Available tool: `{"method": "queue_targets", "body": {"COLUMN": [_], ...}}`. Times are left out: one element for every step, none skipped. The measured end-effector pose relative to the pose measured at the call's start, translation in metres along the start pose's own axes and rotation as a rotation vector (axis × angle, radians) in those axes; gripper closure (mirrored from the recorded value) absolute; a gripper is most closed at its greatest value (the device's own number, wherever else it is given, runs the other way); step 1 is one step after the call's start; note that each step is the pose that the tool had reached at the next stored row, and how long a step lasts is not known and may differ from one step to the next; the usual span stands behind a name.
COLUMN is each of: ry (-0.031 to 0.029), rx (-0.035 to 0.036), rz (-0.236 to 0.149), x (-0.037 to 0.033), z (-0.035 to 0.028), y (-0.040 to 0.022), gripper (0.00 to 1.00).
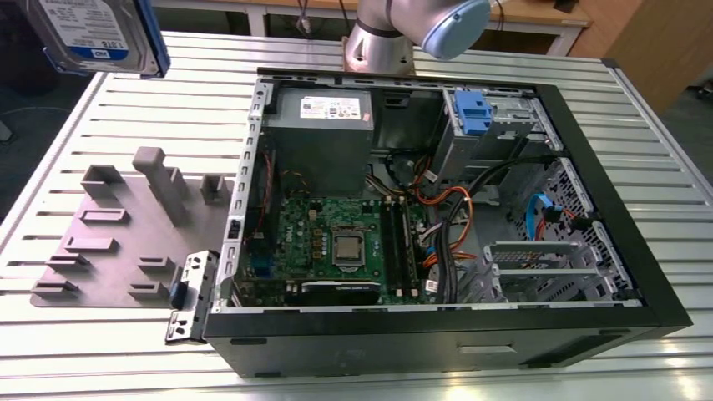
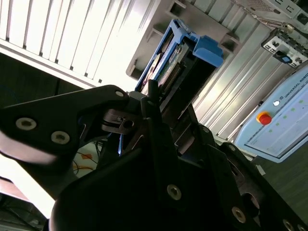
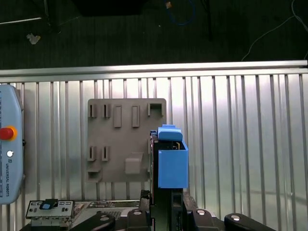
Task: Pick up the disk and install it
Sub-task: 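Pick up the disk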
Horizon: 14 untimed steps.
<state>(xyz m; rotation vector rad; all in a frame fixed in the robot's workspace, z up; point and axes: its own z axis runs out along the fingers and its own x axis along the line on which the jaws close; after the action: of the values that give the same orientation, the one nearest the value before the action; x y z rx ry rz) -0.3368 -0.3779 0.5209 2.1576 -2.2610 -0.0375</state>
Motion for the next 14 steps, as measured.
{"method": "queue_targets", "body": {"ry": [0.0000, 0.0000, 0.0000, 0.0000, 0.0001, 0.0001, 0.0001, 0.0000, 0.0000, 0.0000, 0.0000, 0.0000, 0.0000, 0.0000], "rx": [-0.0001, 0.0000, 0.0000, 0.0000, -0.0001, -0.0001, 0.0000, -0.0001, -0.0001, -0.0001, -0.0001, 0.0000, 0.0000, 0.0000], "rz": [0.000, 0.000, 0.000, 0.000, 0.000, 0.000, 0.000, 0.000, 0.000, 0.000, 0.000, 0.000, 0.000, 0.000], "x": [-0.0001, -0.0001, -0.0002, -0.0003, -0.0003, -0.0004, -0.0004, -0.0004, -0.0005, -0.0005, -0.0006, -0.0006, -0.0006, -0.0007], "z": [0.0001, 0.0003, 0.0004, 0.0006, 0.0007, 0.0009, 0.0011, 0.0013, 0.0014, 0.0015, 0.0016, 0.0017, 0.0019, 0.0020], "y": [-0.0015, -0.0029, -0.0041, -0.0054, -0.0066, -0.0077, -0.0086, -0.0095, -0.0103, -0.0111, -0.0119, -0.0127, -0.0137, -0.0147], "gripper": [0.65, 0.65, 0.65, 0.65, 0.65, 0.65, 0.65, 0.65, 0.65, 0.65, 0.65, 0.65, 0.65, 0.65]}}
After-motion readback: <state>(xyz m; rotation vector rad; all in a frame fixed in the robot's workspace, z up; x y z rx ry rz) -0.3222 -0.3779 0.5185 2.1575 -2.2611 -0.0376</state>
